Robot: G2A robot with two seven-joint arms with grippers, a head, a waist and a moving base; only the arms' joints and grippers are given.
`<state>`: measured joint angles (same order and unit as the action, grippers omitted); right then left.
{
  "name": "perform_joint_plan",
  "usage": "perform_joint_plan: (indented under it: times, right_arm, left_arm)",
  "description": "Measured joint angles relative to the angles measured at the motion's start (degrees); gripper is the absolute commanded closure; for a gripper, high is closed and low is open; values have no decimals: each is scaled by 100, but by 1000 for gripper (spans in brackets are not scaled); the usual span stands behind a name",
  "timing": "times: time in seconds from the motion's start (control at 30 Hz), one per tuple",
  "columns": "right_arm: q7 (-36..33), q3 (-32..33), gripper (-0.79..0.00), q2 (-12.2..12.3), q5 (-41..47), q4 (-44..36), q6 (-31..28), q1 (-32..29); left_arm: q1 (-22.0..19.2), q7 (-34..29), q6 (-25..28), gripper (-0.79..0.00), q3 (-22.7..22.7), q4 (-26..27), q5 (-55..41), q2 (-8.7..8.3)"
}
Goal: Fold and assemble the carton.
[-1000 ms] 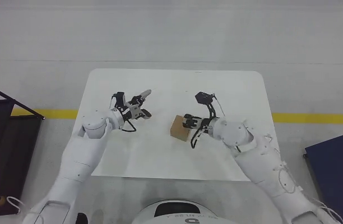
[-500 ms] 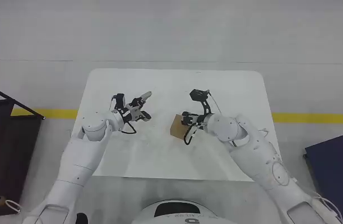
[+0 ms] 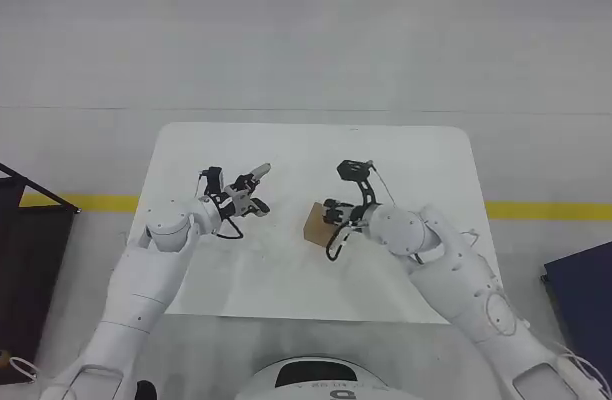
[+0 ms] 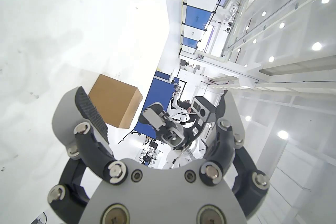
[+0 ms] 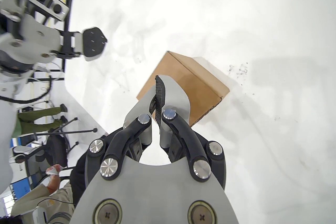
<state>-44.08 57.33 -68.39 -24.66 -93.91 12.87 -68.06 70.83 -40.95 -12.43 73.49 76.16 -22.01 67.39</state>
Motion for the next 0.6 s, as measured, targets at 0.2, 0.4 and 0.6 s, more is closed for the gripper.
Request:
perform_joint_plan:
  times: [0.2, 0.4, 0.6]
  right_arm:
    - [-278, 1278, 0, 226, 935, -258, -721, -715]
    - [-878, 1997, 0, 341, 1843, 77, -1158, -1059]
    - [-1574, 1588, 0, 316, 2022, 786, -1063, -703]
  left_arm:
    - [0, 0, 0, -785, 0, 0, 0, 0]
    - [0, 0, 0, -785, 0, 0, 0, 0]
    - [0, 0, 0, -785, 0, 0, 0, 0]
